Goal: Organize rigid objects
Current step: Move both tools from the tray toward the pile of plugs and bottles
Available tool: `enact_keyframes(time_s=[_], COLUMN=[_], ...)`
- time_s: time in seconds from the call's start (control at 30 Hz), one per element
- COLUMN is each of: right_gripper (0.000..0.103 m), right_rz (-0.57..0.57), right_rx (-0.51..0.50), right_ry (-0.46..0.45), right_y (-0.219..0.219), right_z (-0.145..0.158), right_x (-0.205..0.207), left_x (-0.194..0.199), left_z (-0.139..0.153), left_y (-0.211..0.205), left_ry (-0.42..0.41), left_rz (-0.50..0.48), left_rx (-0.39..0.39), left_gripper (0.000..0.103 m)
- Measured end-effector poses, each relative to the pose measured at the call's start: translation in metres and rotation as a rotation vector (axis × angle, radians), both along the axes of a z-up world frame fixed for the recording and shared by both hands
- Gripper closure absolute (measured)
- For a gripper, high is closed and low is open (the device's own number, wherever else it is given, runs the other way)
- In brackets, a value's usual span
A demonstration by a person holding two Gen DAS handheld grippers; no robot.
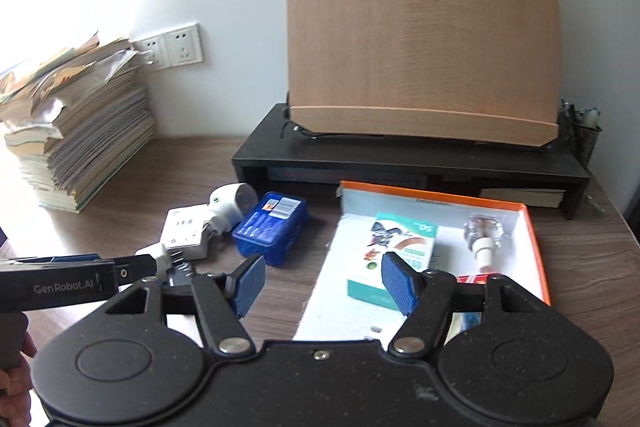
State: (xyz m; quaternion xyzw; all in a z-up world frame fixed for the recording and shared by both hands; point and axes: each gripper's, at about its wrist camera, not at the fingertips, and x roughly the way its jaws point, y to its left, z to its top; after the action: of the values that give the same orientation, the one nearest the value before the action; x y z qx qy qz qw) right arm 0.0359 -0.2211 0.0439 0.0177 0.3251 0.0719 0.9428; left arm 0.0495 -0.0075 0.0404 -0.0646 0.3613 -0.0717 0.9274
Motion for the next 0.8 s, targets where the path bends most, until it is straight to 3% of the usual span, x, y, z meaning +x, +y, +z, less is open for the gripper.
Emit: enact_keyframes(time_s=[0.47, 0.63, 0.8], right_gripper=[0.025, 0.025, 0.025], right_rz=[0.021, 0.012, -0.009], right_rx=[0.000, -0.006, -0.012], right_ry=[0.060, 0.080, 0.104], right_y=[0.024, 0.031, 0.040], right_z=[-0.017, -0.023, -0.031], right_x=[0.002, 0.003, 0.005], left_x=[0.012, 0.022, 0.033], left_z=[-0.035, -0.052, -0.066], left_y=[0.043, 0.046, 0.047], left_ry=[0.081, 0.071, 0.034], left_rz=[0.030, -0.056, -0.177], left_rx=[0.027, 0.073, 0.136], left_gripper=[0.022, 0.015, 0.015])
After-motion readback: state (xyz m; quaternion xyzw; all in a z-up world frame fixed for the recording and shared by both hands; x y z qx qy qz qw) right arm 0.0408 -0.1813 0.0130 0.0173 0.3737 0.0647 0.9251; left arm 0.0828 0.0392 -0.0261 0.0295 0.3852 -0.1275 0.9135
